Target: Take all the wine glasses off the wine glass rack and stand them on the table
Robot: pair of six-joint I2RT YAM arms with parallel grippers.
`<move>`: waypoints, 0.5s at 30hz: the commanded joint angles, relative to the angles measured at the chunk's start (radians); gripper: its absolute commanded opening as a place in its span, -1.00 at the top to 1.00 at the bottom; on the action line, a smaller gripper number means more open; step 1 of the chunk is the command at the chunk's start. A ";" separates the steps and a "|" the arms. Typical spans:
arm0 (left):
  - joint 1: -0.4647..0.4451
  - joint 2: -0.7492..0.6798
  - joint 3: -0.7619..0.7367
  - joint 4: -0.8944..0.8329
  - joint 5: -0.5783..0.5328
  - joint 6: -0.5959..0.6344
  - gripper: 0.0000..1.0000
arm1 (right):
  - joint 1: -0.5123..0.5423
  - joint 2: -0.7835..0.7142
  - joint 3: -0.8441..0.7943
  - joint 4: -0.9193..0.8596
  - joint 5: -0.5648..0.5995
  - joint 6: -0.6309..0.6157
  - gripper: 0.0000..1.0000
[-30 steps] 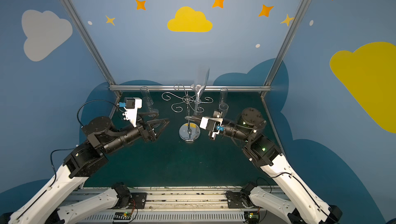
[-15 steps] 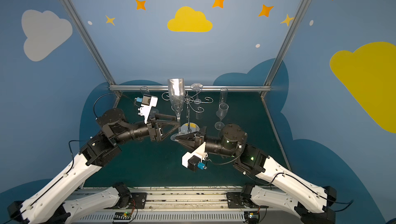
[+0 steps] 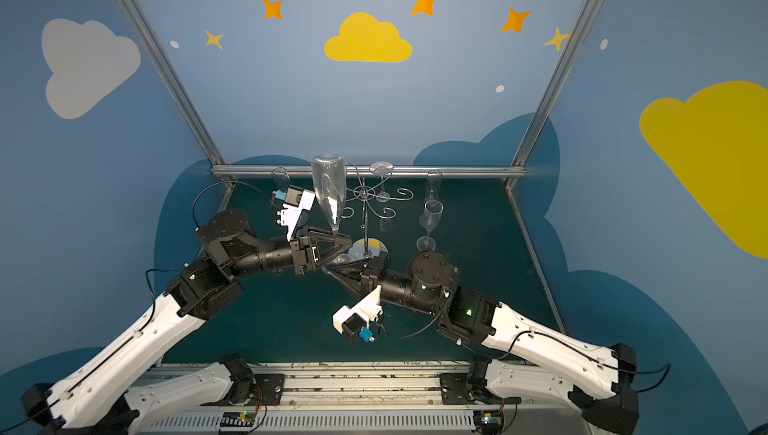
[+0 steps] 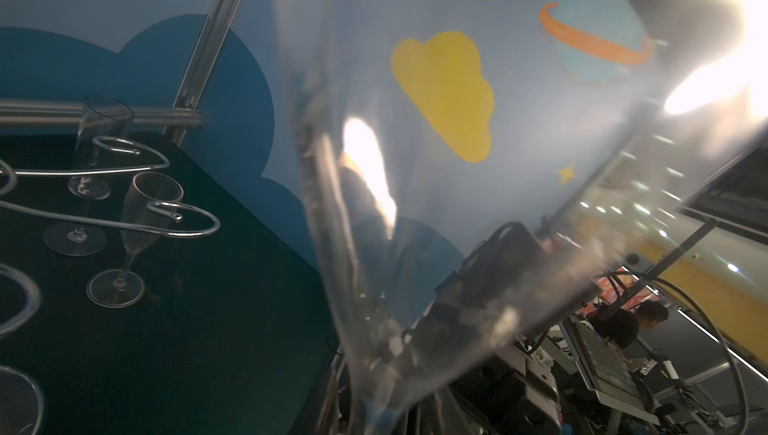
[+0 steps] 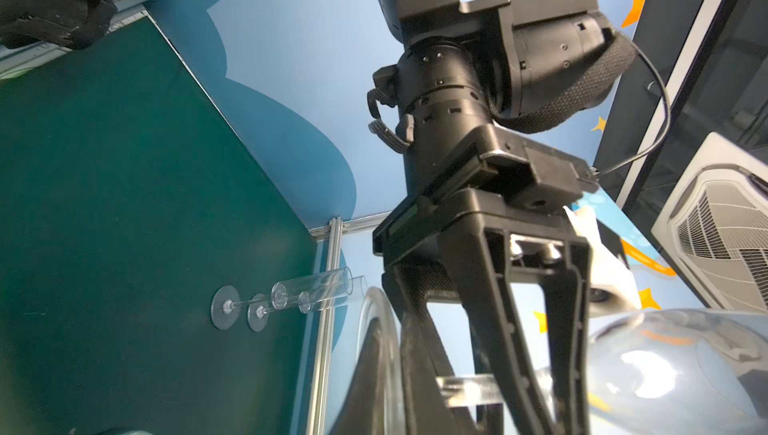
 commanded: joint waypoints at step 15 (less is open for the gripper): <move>0.002 -0.051 -0.030 0.039 -0.028 0.039 0.94 | 0.015 0.010 -0.006 0.020 0.052 -0.016 1.00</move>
